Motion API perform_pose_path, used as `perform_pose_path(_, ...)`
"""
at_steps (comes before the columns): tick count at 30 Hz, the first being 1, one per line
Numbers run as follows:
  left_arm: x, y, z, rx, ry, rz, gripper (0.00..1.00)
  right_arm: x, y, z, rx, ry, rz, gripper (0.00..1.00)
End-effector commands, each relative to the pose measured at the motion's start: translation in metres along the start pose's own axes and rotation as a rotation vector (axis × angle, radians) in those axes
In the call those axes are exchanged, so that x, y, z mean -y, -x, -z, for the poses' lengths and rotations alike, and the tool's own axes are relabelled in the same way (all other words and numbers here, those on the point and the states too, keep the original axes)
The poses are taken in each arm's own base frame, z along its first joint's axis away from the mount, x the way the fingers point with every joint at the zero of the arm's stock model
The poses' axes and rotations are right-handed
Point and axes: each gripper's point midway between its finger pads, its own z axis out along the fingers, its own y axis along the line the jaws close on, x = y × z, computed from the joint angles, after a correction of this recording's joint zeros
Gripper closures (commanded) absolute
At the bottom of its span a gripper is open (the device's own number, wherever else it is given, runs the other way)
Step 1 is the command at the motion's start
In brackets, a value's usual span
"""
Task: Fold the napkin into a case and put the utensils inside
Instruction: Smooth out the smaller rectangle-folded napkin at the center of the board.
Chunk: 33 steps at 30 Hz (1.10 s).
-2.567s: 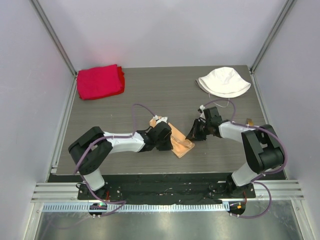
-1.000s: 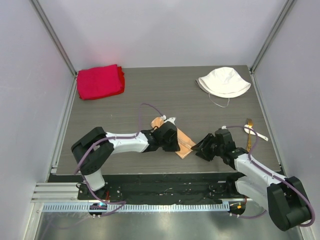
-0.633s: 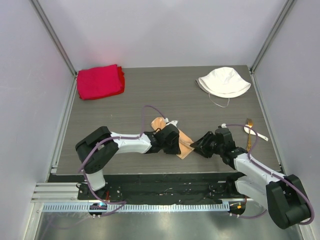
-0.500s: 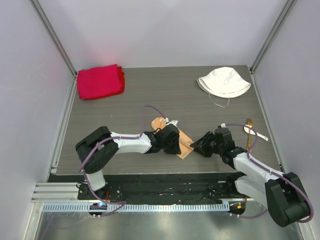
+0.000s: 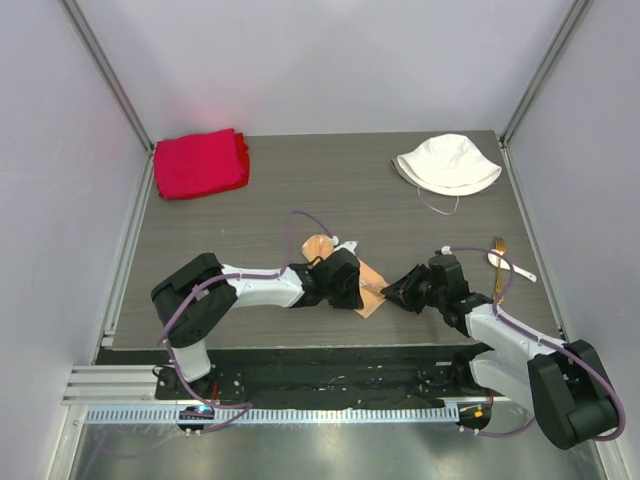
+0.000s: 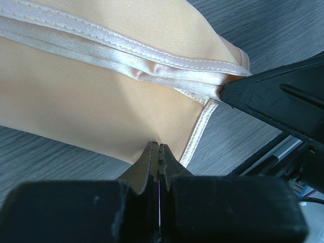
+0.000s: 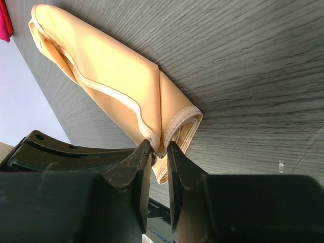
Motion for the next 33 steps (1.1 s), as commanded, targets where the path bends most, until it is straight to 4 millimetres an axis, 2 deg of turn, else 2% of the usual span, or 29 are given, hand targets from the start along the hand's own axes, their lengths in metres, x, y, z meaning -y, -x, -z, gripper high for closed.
perform_pose_path(1,0.019,0.012,0.002,0.032,-0.049,-0.014,1.0,-0.017,0.014,-0.001,0.048,0.038,0.018,0.79)
perform_pose_path(2,0.018,0.012,0.002,0.032,-0.047,-0.015,1.0,-0.017,0.015,-0.001,0.052,0.039,0.022,0.89)
perform_pose_path(4,0.016,0.01,-0.001,0.03,-0.042,-0.015,1.0,-0.018,0.015,-0.001,0.048,0.038,0.028,0.99)
perform_pose_path(9,0.017,0.015,-0.009,0.051,-0.041,-0.017,1.0,-0.023,0.016,0.008,0.047,0.021,0.068,0.99)
perform_pose_path(14,0.01,0.017,-0.019,0.077,-0.014,-0.015,1.0,-0.023,0.005,0.015,0.005,0.019,0.029,0.99)
perform_pose_path(18,0.011,0.017,-0.021,0.079,-0.015,-0.017,1.0,-0.022,-0.006,0.013,-0.014,0.028,0.011,0.99)
perform_pose_path(23,0.013,0.026,-0.02,0.115,-0.005,-0.032,1.0,-0.022,-0.018,0.011,-0.028,0.022,-0.007,0.99)
perform_pose_path(27,0.012,0.026,-0.023,0.126,-0.002,-0.038,1.0,-0.011,-0.026,0.008,-0.024,-0.007,-0.016,0.99)
perform_pose_path(29,0.012,0.025,-0.022,0.122,-0.003,-0.048,1.0,-0.011,-0.025,0.008,-0.011,0.003,-0.02,0.99)
perform_pose_path(32,0.017,0.024,-0.005,0.122,-0.027,-0.058,1.0,-0.014,-0.022,0.008,-0.001,0.003,-0.007,0.99)
perform_pose_path(33,0.025,0.029,0.008,0.134,-0.046,-0.06,1.0,-0.016,-0.021,0.008,0.0,0.004,-0.002,0.99)
